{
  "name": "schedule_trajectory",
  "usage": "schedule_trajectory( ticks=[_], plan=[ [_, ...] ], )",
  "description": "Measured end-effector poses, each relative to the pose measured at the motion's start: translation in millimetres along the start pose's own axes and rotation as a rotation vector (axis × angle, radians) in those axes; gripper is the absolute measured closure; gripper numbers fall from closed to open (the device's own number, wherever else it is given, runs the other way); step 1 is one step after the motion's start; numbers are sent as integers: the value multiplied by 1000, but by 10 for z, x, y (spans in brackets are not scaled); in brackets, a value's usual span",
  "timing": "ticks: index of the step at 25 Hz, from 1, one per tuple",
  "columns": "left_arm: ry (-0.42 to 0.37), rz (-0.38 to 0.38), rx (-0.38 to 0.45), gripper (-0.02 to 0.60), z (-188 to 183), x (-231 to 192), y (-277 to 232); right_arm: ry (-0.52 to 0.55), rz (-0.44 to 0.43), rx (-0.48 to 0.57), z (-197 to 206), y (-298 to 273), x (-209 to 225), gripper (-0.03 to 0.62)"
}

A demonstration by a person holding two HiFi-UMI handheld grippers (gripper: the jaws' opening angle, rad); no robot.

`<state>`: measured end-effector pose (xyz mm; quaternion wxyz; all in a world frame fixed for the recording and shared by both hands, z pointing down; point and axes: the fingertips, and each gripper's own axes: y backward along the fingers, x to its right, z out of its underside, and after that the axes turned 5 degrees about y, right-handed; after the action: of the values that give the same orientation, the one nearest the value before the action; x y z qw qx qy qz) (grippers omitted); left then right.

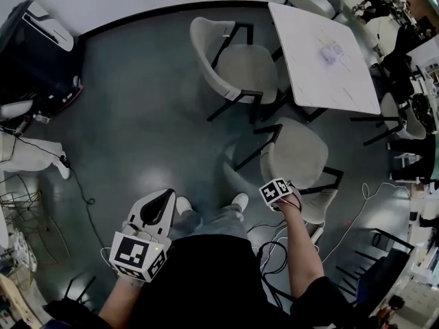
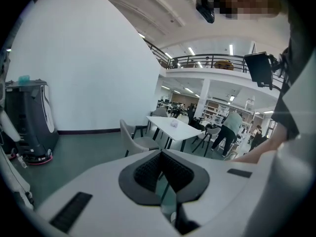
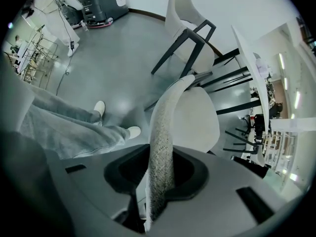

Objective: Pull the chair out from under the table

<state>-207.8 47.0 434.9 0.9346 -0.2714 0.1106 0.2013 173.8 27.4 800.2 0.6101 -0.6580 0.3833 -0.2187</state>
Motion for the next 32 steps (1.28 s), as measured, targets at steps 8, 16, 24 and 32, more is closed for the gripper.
schedule_trajectory(
  ticks=[8,16,24,32],
  plan=[
    [-22,38,7,577,-44,-232,124,-3,-13,23,-534,172,-549,490],
    [-37,46,26,577,-127,-386,266,26,-33,80,-1080,353,-1103,490],
    [-34,26,24,577,-122,-469,356,50,-33,70,-1452,501,-1515,490],
    [-21,3,18,577,-74,-657,408,54,-60,78,-1839,639,-1912,490]
  ],
)
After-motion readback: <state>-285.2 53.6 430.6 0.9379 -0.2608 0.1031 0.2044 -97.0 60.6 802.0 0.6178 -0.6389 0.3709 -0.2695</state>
